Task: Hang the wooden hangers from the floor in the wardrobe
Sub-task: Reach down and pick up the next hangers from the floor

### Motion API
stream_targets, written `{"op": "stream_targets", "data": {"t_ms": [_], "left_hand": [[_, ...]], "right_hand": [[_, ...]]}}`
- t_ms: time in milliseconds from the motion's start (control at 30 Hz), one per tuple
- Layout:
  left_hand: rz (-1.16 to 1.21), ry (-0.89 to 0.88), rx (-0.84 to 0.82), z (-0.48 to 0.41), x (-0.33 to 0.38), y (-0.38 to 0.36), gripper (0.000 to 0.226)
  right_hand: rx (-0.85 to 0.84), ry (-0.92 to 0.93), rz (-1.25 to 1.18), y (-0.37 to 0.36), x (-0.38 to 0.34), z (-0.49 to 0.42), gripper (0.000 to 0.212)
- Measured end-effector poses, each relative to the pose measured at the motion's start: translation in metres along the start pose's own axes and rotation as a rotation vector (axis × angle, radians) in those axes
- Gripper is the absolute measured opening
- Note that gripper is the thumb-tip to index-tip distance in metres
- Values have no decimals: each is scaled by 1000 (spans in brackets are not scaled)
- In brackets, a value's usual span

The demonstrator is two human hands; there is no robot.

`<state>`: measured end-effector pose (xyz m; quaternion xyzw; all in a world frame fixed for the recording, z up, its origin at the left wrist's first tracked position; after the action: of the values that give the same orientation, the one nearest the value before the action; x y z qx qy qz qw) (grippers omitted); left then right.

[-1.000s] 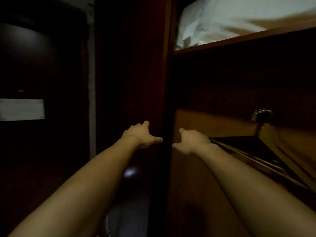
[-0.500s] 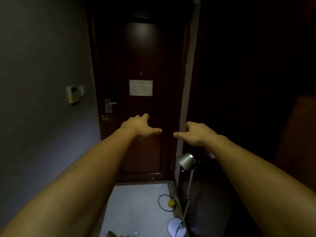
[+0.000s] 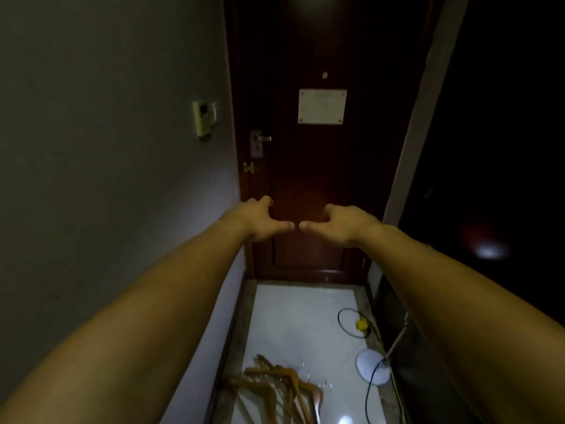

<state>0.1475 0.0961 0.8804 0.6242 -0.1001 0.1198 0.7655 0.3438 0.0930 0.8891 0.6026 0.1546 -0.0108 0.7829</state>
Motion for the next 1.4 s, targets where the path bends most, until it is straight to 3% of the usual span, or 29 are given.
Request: {"op": "stream_targets", "data": {"t_ms": [500,767,1033,1200,1400], "left_hand": [[84,137,-272,-103,-70,-116,99],[198,259,-303,-152,-96,-158,86],[207,372,-439,-181,-145,-234,90],[206,361,-519,-198,-161,-292,86],[211,372,-684,-211,-188,-374,92]], "right_hand": [[-333,10,-15,-125,14,-140,91],[-457,79,33,-171,36,-220,65],[-669,58,72,-268,58,-256,91],[-768,15,15,-340,74,-268,78],[-882,-69,-127,-427,90,-275,43]]}}
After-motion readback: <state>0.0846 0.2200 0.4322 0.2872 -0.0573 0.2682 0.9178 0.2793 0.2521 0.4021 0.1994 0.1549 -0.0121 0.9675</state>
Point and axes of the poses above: each hand's wrist, its own z-axis away from the middle knuckle, its own y-axis out of the back of the hand, x = y × z, the point moved 5 cm from there along -z, towards the middle knuckle, and after that the axes turned 10 degrees about -x, right-handed, at the moved point
